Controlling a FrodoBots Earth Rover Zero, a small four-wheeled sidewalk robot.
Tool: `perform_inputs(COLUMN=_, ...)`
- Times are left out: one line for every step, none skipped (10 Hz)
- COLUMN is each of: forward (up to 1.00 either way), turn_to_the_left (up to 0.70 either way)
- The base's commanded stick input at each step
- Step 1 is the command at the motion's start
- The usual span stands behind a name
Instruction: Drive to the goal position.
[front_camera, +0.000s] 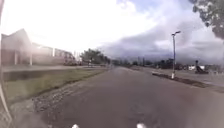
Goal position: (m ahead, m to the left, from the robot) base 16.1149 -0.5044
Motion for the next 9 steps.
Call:
perform_inputs(forward=0.70, turn_to_the_left=0.00)
perform_inputs(forward=0.70, turn_to_the_left=0.00)
perform_inputs(forward=0.70, turn_to_the_left=-0.17)
perform_inputs(forward=0.70, turn_to_the_left=-0.35)
perform_inputs(forward=0.70, turn_to_the_left=-0.35)
perform_inputs(forward=0.70, turn_to_the_left=-0.35)
perform_inputs(forward=0.70, turn_to_the_left=-0.25)
perform_inputs(forward=0.70, turn_to_the_left=0.00)
perform_inputs(forward=0.70, turn_to_the_left=0.00)
